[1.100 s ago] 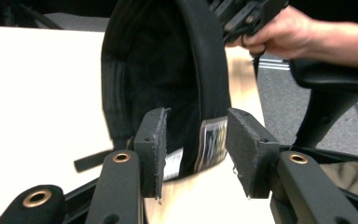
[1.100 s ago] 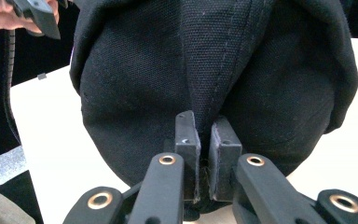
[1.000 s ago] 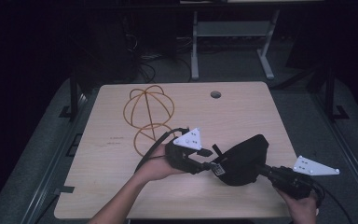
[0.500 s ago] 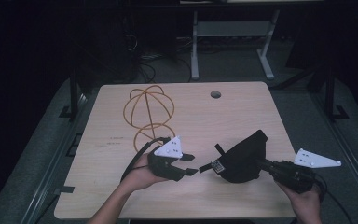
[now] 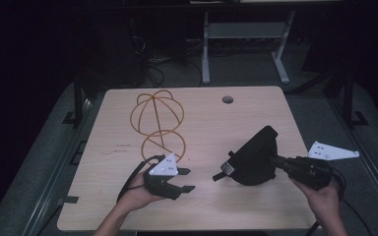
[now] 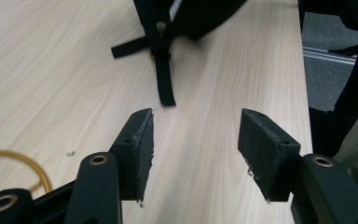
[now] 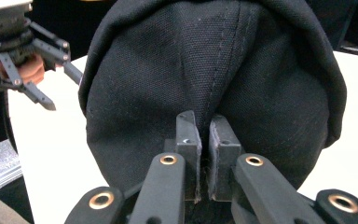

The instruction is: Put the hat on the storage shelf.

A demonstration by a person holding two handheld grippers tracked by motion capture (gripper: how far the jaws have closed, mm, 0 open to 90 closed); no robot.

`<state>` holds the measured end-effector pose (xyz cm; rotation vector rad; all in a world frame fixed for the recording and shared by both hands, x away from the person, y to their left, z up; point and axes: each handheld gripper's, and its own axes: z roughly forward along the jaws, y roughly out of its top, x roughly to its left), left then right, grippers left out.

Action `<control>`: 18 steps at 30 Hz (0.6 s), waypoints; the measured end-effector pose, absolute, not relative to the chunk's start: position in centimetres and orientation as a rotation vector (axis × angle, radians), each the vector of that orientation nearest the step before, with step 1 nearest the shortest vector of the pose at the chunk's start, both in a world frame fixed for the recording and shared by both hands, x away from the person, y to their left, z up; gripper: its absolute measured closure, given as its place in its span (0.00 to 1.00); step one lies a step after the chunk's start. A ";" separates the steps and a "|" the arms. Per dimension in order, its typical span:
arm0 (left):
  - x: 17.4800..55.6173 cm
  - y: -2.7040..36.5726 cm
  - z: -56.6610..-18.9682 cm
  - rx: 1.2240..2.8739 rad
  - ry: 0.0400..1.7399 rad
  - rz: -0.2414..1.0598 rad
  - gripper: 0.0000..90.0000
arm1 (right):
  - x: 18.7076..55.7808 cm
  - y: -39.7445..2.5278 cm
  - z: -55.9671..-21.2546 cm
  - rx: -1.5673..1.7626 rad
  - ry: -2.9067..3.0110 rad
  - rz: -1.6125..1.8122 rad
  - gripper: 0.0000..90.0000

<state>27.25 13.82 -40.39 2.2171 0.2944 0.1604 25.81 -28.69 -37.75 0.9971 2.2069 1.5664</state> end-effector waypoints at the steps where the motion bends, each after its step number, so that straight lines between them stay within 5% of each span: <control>1: 27.2 13.9 -40.5 2.221 0.302 0.164 0.48 | 26.0 -28.7 -37.5 0.997 2.206 1.568 0.94; 18: 26.9 15.4 -42.0 2.211 0.374 0.213 0.32 | 28.0 -27.4 -35.1 0.989 2.250 1.543 0.95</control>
